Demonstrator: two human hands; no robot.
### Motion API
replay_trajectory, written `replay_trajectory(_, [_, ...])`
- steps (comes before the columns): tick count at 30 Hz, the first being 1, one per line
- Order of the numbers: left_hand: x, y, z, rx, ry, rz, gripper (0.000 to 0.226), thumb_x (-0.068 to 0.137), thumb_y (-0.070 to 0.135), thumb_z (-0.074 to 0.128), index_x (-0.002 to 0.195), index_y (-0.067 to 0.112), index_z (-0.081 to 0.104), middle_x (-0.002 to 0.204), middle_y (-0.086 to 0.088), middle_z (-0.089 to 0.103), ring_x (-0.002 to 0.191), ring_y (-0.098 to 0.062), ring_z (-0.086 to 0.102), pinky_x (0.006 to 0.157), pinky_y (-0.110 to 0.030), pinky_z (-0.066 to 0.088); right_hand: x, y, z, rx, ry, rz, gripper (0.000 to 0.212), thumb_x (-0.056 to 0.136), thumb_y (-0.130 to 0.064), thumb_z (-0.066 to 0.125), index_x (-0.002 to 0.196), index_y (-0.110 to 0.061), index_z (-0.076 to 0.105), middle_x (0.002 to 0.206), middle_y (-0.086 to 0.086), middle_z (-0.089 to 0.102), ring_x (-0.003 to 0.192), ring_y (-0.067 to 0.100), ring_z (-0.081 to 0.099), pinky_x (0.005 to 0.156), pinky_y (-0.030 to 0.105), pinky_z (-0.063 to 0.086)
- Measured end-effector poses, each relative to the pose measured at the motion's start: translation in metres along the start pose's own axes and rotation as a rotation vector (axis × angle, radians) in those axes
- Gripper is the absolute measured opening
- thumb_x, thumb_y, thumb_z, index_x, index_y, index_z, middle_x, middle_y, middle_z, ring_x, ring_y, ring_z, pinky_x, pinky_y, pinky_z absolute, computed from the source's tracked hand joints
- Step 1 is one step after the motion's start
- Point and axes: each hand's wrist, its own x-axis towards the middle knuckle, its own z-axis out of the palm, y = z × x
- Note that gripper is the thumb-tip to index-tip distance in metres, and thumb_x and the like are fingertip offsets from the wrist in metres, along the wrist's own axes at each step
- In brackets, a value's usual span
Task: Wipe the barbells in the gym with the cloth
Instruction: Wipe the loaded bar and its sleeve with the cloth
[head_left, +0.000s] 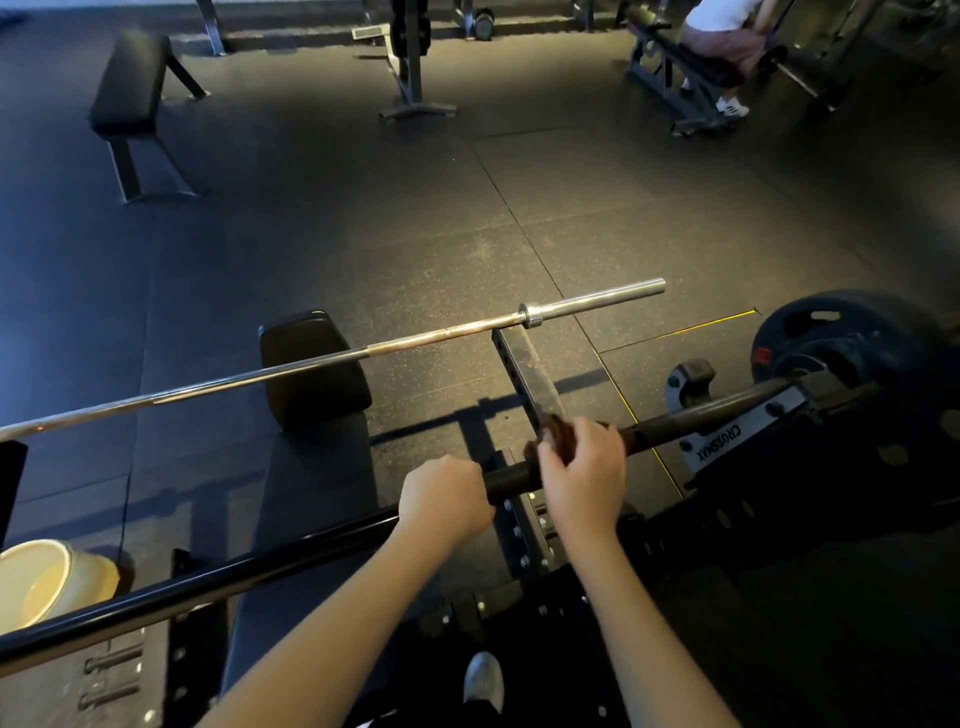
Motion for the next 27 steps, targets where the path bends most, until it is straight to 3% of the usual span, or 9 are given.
replay_trajectory(3, [-0.005, 0.002, 0.008, 0.030, 0.179, 0.013, 0.017, 0.096, 0.030, 0.051, 0.102, 0.017, 0.059, 0.087, 0.005, 0.061, 0.073, -0.013, 0.058, 0.063, -0.024, 0.045, -0.004, 0.012, -0.007, -0.063, -0.205, -0.254, 0.024, 0.087, -0.038, 0.051, 0.095, -0.018, 0.062, 0.092, -0.010, 0.057, 0.092, 0.009, 0.052, 0.090, 0.027, 0.042])
replay_trajectory(6, [-0.008, 0.003, 0.022, 0.066, 0.318, 0.023, 0.013, 0.099, 0.028, 0.049, 0.100, 0.017, 0.056, 0.081, 0.006, 0.056, 0.064, -0.010, 0.048, 0.058, -0.022, 0.035, 0.025, 0.036, -0.028, -0.170, -0.134, -0.236, 0.015, 0.088, -0.031, 0.058, 0.090, -0.017, 0.061, 0.085, -0.010, 0.051, 0.084, 0.011, 0.048, 0.085, 0.035, 0.047])
replay_trajectory(10, [-0.008, 0.001, 0.033, 0.130, 0.465, 0.055, 0.034, 0.059, 0.017, 0.089, 0.061, 0.015, 0.055, 0.046, 0.005, 0.044, 0.038, -0.007, 0.025, 0.040, -0.020, 0.020, 0.030, 0.034, -0.022, -0.113, 0.105, -0.018, 0.014, 0.089, -0.026, 0.063, 0.095, -0.012, 0.064, 0.094, -0.005, 0.061, 0.102, 0.020, 0.057, 0.108, 0.053, 0.039])
replay_trajectory(14, [-0.007, 0.002, 0.031, 0.107, 0.470, 0.042, 0.043, 0.051, 0.012, 0.090, 0.052, 0.015, 0.047, 0.040, 0.005, 0.037, 0.030, -0.009, 0.025, 0.042, -0.017, 0.013, -0.001, 0.022, -0.001, -0.110, -0.083, -0.245, 0.038, 0.091, -0.054, 0.049, 0.101, -0.021, 0.062, 0.104, -0.010, 0.059, 0.107, 0.010, 0.051, 0.113, 0.040, 0.030])
replay_trajectory(17, [-0.008, 0.003, 0.029, 0.104, 0.397, 0.033, 0.030, 0.070, 0.018, 0.081, 0.064, 0.016, 0.052, 0.050, 0.006, 0.038, 0.040, -0.007, 0.026, 0.042, -0.019, 0.013, 0.014, 0.034, -0.015, -0.202, -0.189, -0.398, 0.041, 0.092, -0.050, 0.044, 0.103, -0.017, 0.065, 0.102, -0.003, 0.064, 0.102, 0.016, 0.058, 0.099, 0.034, 0.041])
replay_trajectory(20, [-0.006, 0.000, 0.030, 0.096, 0.366, 0.016, 0.010, 0.097, 0.027, 0.053, 0.093, 0.018, 0.054, 0.074, 0.007, 0.049, 0.058, -0.008, 0.044, 0.052, -0.021, 0.029, 0.043, 0.047, -0.030, -0.247, -0.102, -0.202, 0.027, 0.091, -0.034, 0.056, 0.105, -0.012, 0.065, 0.100, 0.002, 0.064, 0.102, 0.022, 0.059, 0.094, 0.034, 0.043])
replay_trajectory(23, [-0.004, 0.002, 0.027, 0.085, 0.327, 0.010, 0.010, 0.100, 0.027, 0.047, 0.101, 0.018, 0.051, 0.087, 0.006, 0.058, 0.066, -0.009, 0.049, 0.058, -0.022, 0.036, 0.039, 0.036, -0.022, -0.137, 0.048, -0.007, 0.029, 0.087, -0.037, 0.061, 0.105, -0.014, 0.063, 0.104, 0.000, 0.063, 0.110, 0.020, 0.056, 0.110, 0.046, 0.036])
replay_trajectory(25, [-0.004, 0.004, 0.026, 0.106, 0.327, -0.008, 0.010, 0.100, 0.027, 0.047, 0.100, 0.017, 0.051, 0.088, 0.006, 0.060, 0.066, -0.009, 0.051, 0.058, -0.022, 0.036, 0.019, 0.027, -0.009, -0.111, -0.011, -0.095, 0.037, 0.085, -0.050, 0.062, 0.104, -0.019, 0.061, 0.106, -0.008, 0.057, 0.108, 0.008, 0.047, 0.115, 0.040, 0.024])
replay_trajectory(27, [-0.005, 0.004, 0.026, 0.118, 0.327, -0.009, 0.010, 0.099, 0.026, 0.048, 0.100, 0.017, 0.052, 0.088, 0.006, 0.060, 0.066, -0.010, 0.053, 0.057, -0.022, 0.035, 0.006, 0.030, -0.010, -0.152, -0.123, -0.288, 0.038, 0.085, -0.053, 0.059, 0.103, -0.020, 0.060, 0.105, -0.008, 0.057, 0.105, 0.006, 0.045, 0.109, 0.036, 0.030])
